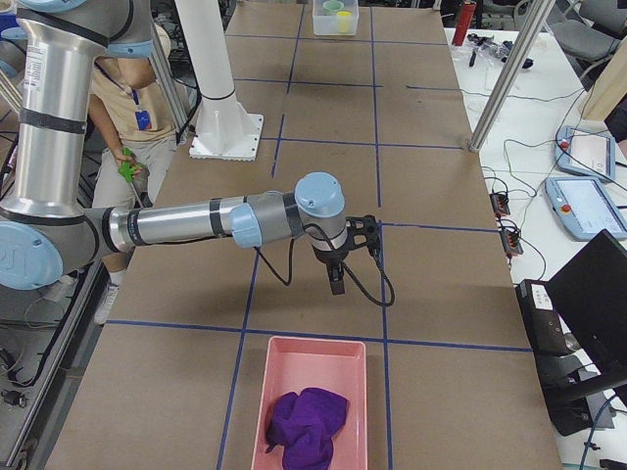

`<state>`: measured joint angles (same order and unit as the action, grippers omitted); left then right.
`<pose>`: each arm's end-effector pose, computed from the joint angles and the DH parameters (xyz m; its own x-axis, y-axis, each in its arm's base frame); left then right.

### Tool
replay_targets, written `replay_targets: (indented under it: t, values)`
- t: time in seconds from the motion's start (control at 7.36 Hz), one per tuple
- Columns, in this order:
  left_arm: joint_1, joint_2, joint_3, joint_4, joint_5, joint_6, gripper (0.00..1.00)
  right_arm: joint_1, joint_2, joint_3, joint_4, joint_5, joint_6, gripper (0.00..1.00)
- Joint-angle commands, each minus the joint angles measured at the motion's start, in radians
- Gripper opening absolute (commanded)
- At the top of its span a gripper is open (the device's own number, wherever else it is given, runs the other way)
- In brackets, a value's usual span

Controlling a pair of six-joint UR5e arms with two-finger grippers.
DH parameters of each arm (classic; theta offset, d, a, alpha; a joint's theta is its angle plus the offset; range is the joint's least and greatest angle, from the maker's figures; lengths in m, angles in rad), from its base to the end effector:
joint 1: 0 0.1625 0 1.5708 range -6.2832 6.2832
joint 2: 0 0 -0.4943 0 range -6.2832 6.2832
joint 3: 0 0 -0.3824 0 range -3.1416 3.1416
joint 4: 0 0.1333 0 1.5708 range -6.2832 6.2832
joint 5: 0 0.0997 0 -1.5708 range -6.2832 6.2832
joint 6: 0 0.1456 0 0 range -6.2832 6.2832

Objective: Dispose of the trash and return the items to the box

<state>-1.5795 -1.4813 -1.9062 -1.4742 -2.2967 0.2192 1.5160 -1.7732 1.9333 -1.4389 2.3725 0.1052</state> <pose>-0.0405 -0.4412 0.6546 0.7327 0.3051 -0.6084 -0.1544 0.9451 0.2879 0.0066 -0.4037 0.6540 0.6848 -0.1429 0.7145 -0.0196 0.9766 0.2140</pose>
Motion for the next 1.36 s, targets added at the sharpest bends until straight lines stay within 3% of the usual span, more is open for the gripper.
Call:
replay_targets:
  t: [0.0, 0.14, 0.81, 0.95, 1.22]
  values:
    - [-0.004, 0.007, -0.005, 0.011, -0.003, -0.042, 1.00, 0.000, 0.000, 0.000, 0.000, -0.004, -0.001, 1.00]
    - [-0.002, 0.004, 0.002, 0.011, -0.003, -0.142, 1.00, 0.000, -0.006, 0.003, 0.002, -0.003, -0.001, 1.00]
    - [0.000, -0.011, 0.067, 0.006, -0.021, -0.104, 1.00, 0.000, -0.006, -0.005, 0.000, -0.006, -0.007, 1.00]
    - [-0.001, -0.007, 0.070, 0.009, -0.020, -0.097, 1.00, -0.002, -0.011, -0.008, -0.005, -0.048, -0.028, 1.00]
    - [-0.002, 0.002, 0.070, 0.009, -0.021, -0.090, 1.00, -0.067, -0.020, -0.014, -0.012, -0.064, -0.064, 1.00]
